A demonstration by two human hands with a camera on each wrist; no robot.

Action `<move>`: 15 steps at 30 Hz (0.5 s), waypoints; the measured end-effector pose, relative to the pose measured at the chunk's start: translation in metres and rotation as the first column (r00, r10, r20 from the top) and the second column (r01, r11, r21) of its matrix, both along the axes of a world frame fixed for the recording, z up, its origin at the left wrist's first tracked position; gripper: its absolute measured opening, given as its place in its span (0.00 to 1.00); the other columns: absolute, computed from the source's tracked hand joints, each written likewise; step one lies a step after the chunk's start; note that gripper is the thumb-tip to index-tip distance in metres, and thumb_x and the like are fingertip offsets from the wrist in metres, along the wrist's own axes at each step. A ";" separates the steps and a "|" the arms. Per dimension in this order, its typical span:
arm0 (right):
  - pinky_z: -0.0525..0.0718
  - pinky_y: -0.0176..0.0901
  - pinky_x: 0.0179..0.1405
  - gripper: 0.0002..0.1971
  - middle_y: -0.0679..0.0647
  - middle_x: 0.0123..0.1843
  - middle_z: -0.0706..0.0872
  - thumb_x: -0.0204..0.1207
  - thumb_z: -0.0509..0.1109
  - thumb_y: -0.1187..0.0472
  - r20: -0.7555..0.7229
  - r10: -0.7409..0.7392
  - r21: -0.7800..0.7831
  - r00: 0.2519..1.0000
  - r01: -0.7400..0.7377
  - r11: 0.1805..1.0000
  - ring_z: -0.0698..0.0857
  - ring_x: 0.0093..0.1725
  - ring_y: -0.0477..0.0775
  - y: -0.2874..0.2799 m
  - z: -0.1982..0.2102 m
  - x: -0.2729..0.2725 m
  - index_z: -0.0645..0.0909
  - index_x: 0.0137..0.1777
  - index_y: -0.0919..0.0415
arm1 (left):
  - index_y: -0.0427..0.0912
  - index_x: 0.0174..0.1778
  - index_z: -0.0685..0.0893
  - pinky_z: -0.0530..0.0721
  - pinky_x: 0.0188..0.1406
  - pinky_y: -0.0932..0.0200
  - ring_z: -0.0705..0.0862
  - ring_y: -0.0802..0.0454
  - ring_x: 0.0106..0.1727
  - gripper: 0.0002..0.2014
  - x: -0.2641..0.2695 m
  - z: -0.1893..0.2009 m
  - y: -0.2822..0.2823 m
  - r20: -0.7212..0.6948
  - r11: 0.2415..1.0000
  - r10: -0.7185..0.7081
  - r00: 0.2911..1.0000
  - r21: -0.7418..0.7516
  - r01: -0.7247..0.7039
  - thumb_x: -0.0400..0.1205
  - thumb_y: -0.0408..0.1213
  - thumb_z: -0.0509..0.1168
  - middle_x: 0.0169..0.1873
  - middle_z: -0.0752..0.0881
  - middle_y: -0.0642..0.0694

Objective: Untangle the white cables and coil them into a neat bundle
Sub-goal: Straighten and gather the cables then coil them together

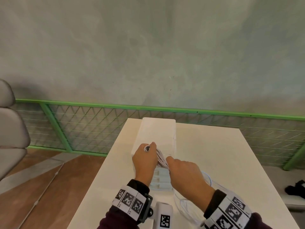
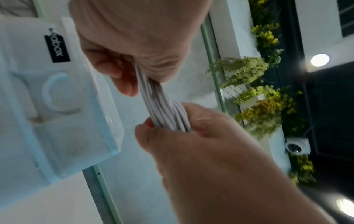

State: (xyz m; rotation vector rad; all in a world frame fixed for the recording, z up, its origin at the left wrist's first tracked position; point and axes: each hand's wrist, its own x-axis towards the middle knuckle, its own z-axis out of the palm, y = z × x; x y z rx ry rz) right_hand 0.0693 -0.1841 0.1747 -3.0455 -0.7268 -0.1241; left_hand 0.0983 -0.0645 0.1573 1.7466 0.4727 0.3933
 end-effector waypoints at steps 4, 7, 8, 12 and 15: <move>0.33 0.36 0.22 0.24 0.52 0.16 0.56 0.33 0.82 0.66 0.034 0.080 0.018 0.996 -0.081 0.997 0.50 0.15 0.52 -0.017 -0.001 0.009 0.71 0.25 0.55 | 0.43 0.27 0.70 0.67 0.27 0.62 0.72 0.54 0.29 0.18 -0.002 -0.001 -0.003 -0.083 0.992 -0.051 0.995 0.111 0.060 0.83 0.45 0.56 0.26 0.76 0.49; 0.43 0.37 0.18 0.16 0.52 0.20 0.68 0.52 0.77 0.64 0.026 0.046 -0.080 0.999 -0.044 0.996 0.56 0.16 0.54 -0.017 0.018 0.002 0.72 0.34 0.56 | 0.42 0.33 0.74 0.73 0.33 0.59 0.78 0.50 0.35 0.19 -0.003 0.003 -0.004 -0.052 0.992 -0.074 0.996 0.095 0.079 0.83 0.52 0.54 0.29 0.79 0.49; 0.50 0.39 0.18 0.09 0.53 0.27 0.74 0.66 0.69 0.65 0.045 0.048 -0.036 0.998 -0.046 0.998 0.60 0.19 0.55 -0.020 0.017 0.004 0.71 0.42 0.56 | 0.42 0.34 0.76 0.76 0.37 0.56 0.80 0.48 0.37 0.19 -0.004 0.006 -0.006 -0.019 0.996 -0.067 0.998 0.063 0.068 0.83 0.53 0.55 0.30 0.80 0.49; 0.67 0.47 0.29 0.09 0.59 0.47 0.85 0.80 0.54 0.61 -0.074 0.019 0.101 0.997 -0.012 0.995 0.72 0.34 0.62 -0.025 0.018 0.006 0.68 0.58 0.58 | 0.44 0.37 0.78 0.82 0.44 0.53 0.82 0.51 0.40 0.17 -0.006 0.019 -0.016 0.026 0.978 -0.032 0.999 -0.207 0.036 0.82 0.54 0.59 0.35 0.83 0.49; 0.70 0.46 0.32 0.04 0.59 0.42 0.83 0.78 0.58 0.62 -0.314 0.051 0.323 0.948 0.056 0.945 0.74 0.34 0.57 -0.033 0.017 0.014 0.71 0.50 0.55 | 0.40 0.50 0.81 0.82 0.49 0.54 0.84 0.49 0.47 0.20 -0.006 0.021 -0.022 0.033 0.855 -0.125 0.992 -0.503 0.124 0.79 0.55 0.63 0.43 0.85 0.45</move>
